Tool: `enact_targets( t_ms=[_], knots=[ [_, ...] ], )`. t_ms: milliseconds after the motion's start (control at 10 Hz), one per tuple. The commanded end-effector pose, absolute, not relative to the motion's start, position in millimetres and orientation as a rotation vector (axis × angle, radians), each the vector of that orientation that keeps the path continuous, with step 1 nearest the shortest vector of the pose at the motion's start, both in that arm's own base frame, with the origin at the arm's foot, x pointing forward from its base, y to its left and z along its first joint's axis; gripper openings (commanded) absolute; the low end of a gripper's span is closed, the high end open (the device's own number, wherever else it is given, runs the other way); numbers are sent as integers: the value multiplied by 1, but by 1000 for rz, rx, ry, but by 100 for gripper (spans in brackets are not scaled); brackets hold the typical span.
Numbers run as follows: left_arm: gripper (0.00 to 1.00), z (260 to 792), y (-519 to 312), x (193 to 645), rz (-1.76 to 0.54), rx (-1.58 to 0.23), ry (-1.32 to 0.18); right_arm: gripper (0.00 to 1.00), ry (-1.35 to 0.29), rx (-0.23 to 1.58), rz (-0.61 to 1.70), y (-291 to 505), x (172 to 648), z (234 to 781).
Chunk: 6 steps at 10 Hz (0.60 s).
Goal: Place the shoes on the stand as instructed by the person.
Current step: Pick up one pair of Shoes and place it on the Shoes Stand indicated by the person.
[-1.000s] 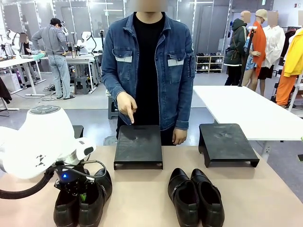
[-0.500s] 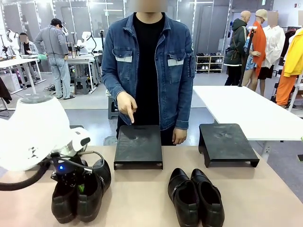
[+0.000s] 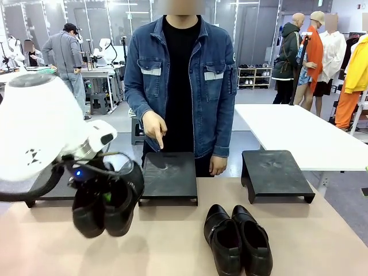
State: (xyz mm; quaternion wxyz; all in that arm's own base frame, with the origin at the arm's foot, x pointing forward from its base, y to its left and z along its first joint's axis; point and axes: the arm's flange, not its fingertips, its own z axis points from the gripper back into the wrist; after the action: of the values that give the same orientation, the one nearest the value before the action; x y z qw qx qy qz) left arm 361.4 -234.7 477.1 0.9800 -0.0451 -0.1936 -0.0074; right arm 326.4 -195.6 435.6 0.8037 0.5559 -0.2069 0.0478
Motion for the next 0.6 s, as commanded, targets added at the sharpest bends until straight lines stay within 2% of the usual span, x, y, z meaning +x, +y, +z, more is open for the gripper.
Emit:
enact_targets(
  t_ms=[0, 500],
  knots=[
    [8, 498, -268, 391, -18, -60, -489, 100, -452, 1202, 108, -196, 326, 436],
    [8, 519, -342, 456, -26, -62, -598, 100, -452, 1202, 108, -196, 326, 436]
  ],
)
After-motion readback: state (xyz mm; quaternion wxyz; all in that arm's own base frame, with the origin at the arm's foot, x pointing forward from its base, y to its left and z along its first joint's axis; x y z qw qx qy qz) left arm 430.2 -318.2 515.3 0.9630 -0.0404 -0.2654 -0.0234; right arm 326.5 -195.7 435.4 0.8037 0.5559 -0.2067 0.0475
